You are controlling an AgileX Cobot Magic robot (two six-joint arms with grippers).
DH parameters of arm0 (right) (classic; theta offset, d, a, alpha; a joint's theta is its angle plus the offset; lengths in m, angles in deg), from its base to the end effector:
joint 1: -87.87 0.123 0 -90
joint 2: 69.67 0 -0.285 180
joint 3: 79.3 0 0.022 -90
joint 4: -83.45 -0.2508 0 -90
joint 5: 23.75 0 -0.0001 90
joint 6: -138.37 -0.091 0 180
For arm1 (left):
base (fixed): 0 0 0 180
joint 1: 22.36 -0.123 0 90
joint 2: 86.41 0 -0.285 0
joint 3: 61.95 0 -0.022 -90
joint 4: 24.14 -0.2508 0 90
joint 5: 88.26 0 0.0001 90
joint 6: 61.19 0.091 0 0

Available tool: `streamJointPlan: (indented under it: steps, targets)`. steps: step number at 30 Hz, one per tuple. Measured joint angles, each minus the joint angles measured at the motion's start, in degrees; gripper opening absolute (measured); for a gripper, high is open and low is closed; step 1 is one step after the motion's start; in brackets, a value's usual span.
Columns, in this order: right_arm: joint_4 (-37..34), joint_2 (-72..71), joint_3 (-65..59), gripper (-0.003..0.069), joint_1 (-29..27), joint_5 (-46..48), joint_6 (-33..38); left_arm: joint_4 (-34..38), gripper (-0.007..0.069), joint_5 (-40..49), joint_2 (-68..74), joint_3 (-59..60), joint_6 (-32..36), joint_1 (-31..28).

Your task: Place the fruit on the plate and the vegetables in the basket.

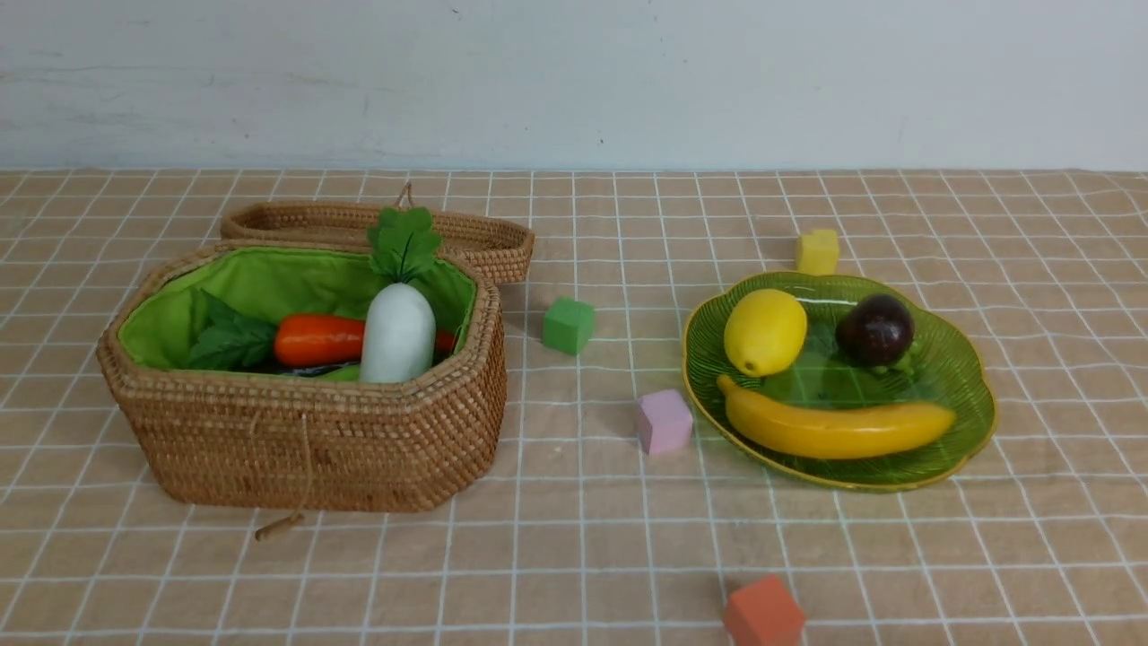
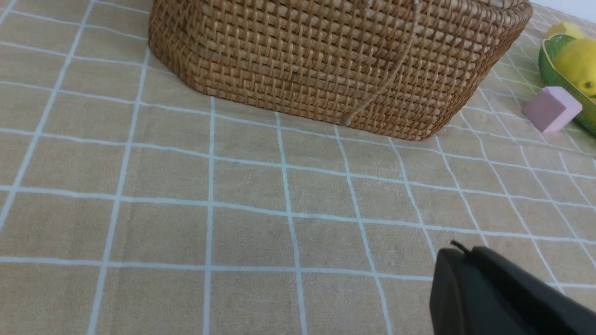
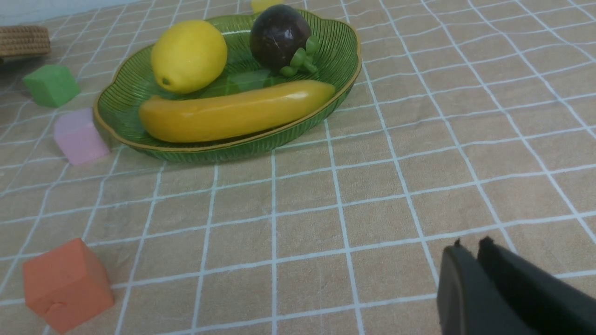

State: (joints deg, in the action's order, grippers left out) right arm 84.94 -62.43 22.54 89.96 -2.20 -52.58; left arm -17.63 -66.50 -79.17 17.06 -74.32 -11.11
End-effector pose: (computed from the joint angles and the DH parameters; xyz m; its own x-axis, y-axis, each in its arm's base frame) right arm 0.0525 0.0010 0.1743 -0.2917 0.1556 -0.9438 0.0214 0.9875 0.1562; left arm 0.0508 -0.0140 0.1693 -0.3614 -0.2628 -0.8946 0.1222 0.9378 -0.3248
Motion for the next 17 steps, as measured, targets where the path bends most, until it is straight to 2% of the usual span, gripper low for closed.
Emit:
streamJointPlan:
  steps: [17]
  targets:
    - [0.0, 0.0, 0.0, 0.0088, 0.0, 0.1, 0.0, 0.0, 0.0008, 0.0, 0.0, 0.0, 0.0, 0.0]
